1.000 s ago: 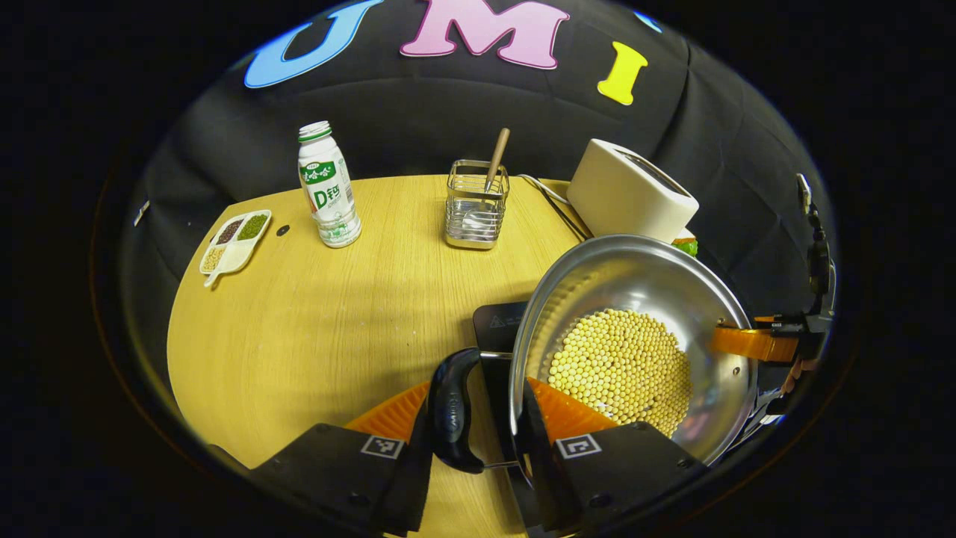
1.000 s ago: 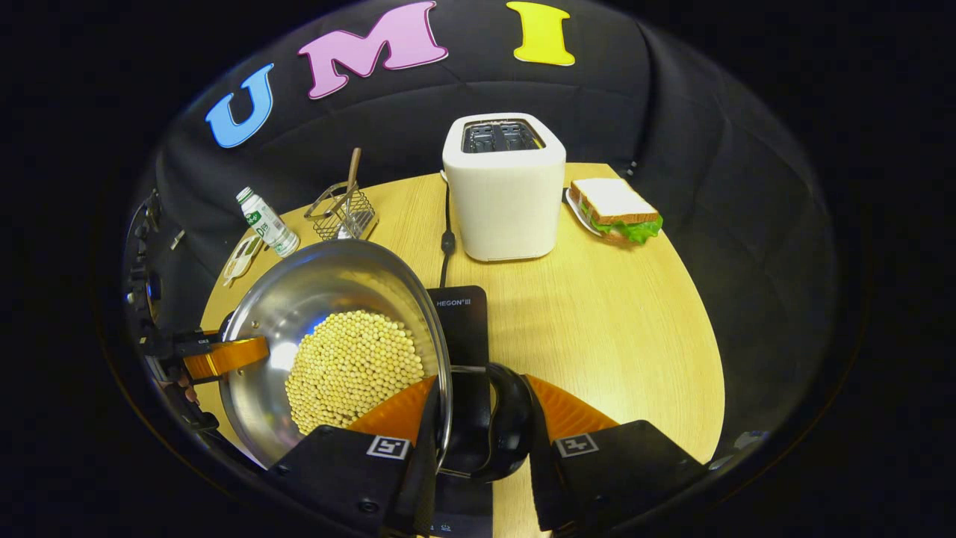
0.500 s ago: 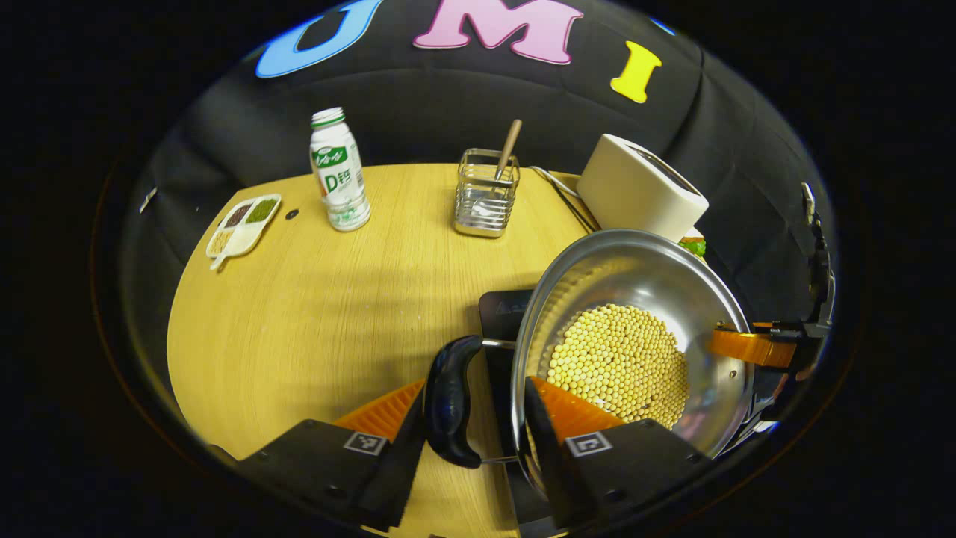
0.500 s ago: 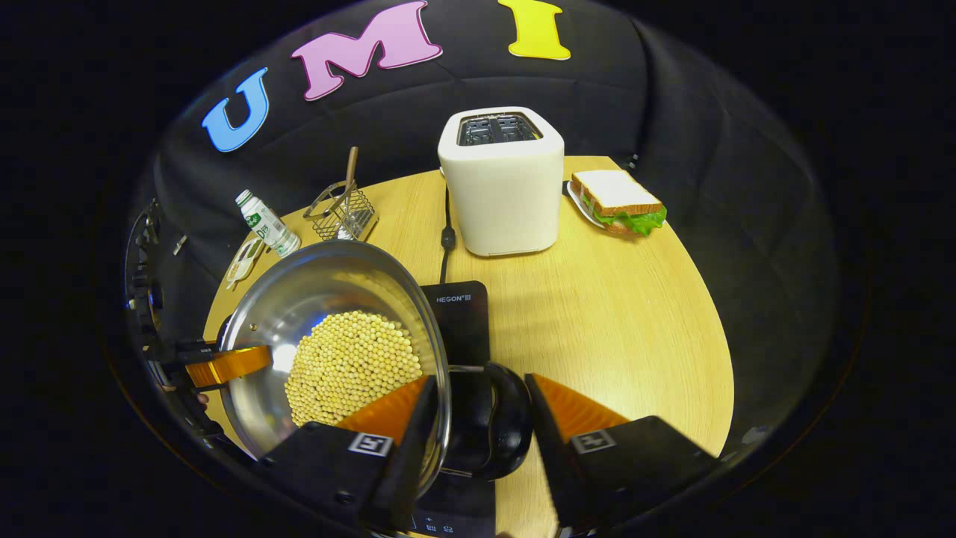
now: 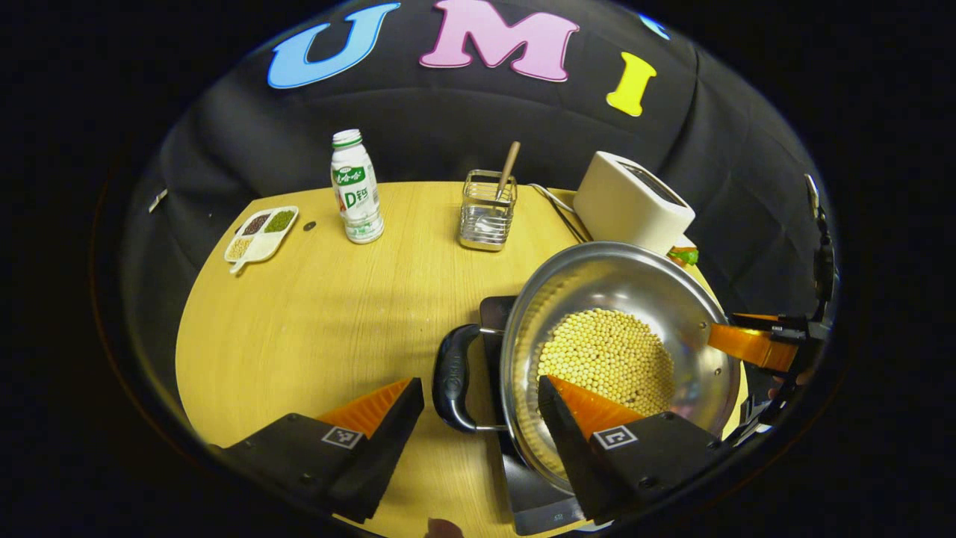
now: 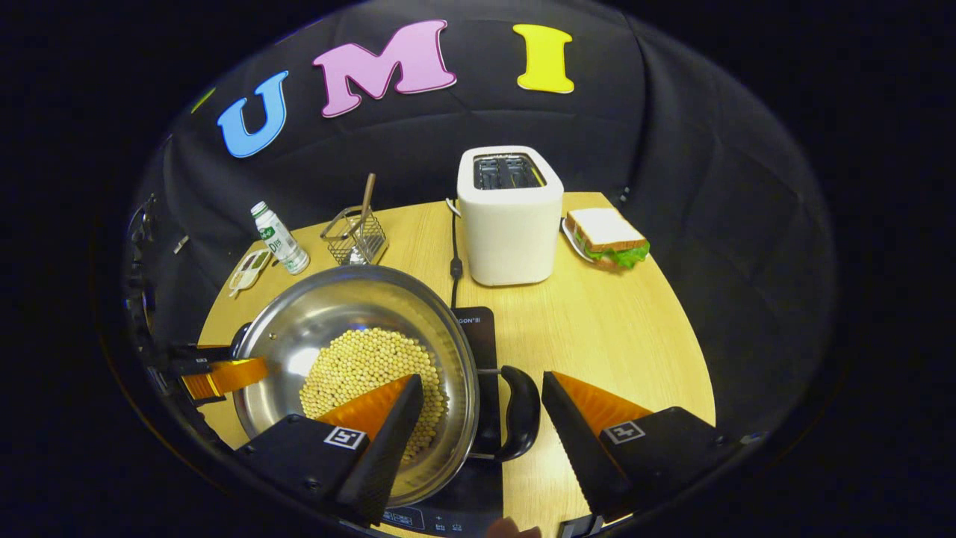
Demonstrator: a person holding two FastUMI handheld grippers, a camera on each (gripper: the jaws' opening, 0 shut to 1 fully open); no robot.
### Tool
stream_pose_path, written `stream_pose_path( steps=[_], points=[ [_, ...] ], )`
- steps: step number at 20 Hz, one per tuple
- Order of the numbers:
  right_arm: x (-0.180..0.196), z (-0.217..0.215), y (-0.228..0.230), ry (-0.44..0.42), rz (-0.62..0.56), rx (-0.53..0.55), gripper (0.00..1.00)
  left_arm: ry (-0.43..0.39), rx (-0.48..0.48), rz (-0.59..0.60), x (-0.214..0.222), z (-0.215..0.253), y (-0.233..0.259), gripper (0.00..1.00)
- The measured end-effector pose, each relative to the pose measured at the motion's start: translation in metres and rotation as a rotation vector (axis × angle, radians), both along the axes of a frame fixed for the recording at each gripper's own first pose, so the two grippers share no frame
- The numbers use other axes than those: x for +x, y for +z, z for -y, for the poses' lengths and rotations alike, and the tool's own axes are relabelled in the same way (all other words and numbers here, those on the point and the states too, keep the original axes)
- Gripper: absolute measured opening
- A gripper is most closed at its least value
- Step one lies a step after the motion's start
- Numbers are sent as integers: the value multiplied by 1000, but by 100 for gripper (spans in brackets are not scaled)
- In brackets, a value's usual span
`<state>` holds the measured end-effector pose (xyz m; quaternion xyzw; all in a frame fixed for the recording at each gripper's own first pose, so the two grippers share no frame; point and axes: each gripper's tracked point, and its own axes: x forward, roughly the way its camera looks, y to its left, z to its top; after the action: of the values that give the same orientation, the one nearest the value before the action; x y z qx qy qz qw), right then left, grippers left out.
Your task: First push the handle of the pot to place it horizontally, then grasp the pot with both hands and set it on the induction cooktop.
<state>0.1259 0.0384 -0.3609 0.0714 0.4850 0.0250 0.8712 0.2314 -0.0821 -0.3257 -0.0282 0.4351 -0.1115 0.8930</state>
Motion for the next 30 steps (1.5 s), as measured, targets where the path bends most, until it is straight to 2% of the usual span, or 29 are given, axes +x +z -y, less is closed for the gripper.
stream_pose_path(
  steps=[4,9,12,16,20,22,27,30],
  points=[
    [4,-2,55,-24,125,3,99,-38,46,144,-7,-5,48,96],
    [2,0,133,-36,304,-17,99,-27,-1,366,-31,-1,129,96],
    [-8,-1,180,-40,414,-28,99,6,-31,452,-52,-4,165,96],
    [-21,-1,229,-48,555,-44,98,57,-21,555,-80,-22,196,95],
    [-32,-11,277,-36,677,-52,98,151,-27,650,-103,-49,228,95],
    [-37,-16,300,-22,739,-59,99,187,-1,695,-112,-66,244,95],
    [-60,-23,341,-24,848,-49,99,238,70,807,-145,-90,282,95],
    [-75,-24,357,-9,878,-47,99,255,31,848,-165,-90,305,95]
  ],
)
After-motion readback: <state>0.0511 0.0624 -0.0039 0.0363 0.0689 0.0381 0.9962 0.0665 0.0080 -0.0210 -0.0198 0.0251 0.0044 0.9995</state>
